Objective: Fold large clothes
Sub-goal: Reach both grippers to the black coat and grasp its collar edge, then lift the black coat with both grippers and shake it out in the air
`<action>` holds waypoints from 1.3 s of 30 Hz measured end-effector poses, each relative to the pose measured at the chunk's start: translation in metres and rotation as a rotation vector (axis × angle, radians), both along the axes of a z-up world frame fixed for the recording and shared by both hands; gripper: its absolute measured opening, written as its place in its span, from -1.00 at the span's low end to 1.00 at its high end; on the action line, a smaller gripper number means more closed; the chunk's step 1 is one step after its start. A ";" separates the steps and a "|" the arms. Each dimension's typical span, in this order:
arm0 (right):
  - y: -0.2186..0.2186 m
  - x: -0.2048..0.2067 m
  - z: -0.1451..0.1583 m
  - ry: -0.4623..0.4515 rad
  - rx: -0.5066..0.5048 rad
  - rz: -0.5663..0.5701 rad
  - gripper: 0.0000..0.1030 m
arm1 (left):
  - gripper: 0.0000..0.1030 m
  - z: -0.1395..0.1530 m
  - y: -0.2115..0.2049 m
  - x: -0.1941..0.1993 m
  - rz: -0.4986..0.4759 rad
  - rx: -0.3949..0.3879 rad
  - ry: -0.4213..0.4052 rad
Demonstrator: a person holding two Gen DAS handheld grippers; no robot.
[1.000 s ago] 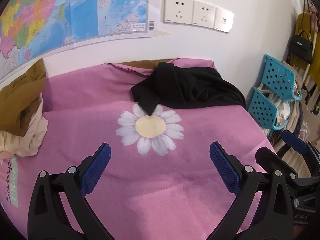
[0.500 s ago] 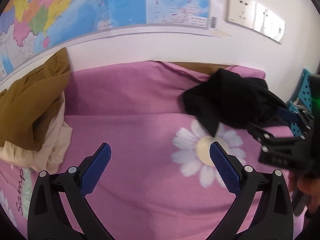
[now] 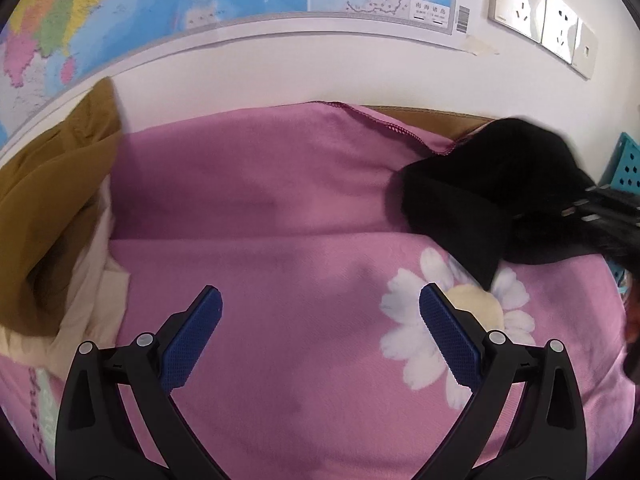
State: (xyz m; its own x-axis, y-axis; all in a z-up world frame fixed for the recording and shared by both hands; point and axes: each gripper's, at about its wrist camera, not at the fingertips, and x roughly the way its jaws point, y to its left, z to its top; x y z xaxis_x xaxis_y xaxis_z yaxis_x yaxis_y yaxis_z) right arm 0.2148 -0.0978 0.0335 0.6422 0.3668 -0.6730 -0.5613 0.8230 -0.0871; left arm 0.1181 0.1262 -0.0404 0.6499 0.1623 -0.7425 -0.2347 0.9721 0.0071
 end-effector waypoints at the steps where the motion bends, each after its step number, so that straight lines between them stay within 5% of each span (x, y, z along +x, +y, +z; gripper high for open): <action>1: -0.008 -0.008 0.015 -0.043 0.018 -0.005 -0.69 | 0.89 0.000 0.001 0.003 -0.009 0.002 -0.005; 7: -0.076 -0.016 0.094 -0.168 0.160 -0.109 -0.75 | 0.89 0.007 -0.017 0.027 -0.171 0.025 -0.072; 11: -0.121 -0.021 0.132 -0.222 0.236 -0.177 -0.82 | 0.89 0.021 -0.045 0.051 -0.347 -0.043 -0.134; 16: -0.159 -0.026 0.145 -0.237 0.292 -0.196 -0.83 | 0.89 0.032 -0.094 0.064 -0.633 -0.190 -0.213; 21: -0.166 -0.025 0.140 -0.242 0.324 -0.180 -0.83 | 0.89 0.008 -0.141 0.088 -0.739 -0.147 -0.144; 23: -0.179 -0.027 0.140 -0.248 0.336 -0.186 -0.83 | 0.66 -0.004 -0.152 0.107 -0.706 -0.128 -0.117; 25: -0.182 -0.027 0.142 -0.257 0.346 -0.195 -0.83 | -0.85 -0.012 -0.156 0.127 -0.677 -0.158 -0.042; 26: -0.186 -0.026 0.142 -0.254 0.348 -0.201 -0.83 | -0.90 -0.012 -0.158 0.136 -0.675 -0.208 -0.009; 32: -0.227 -0.026 0.169 -0.312 0.353 -0.305 -0.85 | -0.93 0.067 -0.188 0.141 -0.623 -0.107 -0.185; 37: -0.263 -0.062 0.241 -0.467 0.357 -0.372 -0.85 | -0.94 0.154 -0.240 0.130 -0.649 -0.018 -0.303; 39: -0.265 -0.087 0.272 -0.553 0.339 -0.372 -0.85 | -0.94 0.193 -0.245 0.118 -0.649 -0.063 -0.374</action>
State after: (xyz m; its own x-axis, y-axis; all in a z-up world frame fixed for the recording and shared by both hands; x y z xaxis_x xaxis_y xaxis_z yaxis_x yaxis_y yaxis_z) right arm 0.1275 -0.3631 0.3058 0.9763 0.1894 -0.1048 -0.1888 0.9819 0.0161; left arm 0.2363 -0.1191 0.1522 0.8112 -0.3751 -0.4487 0.4102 0.9118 -0.0205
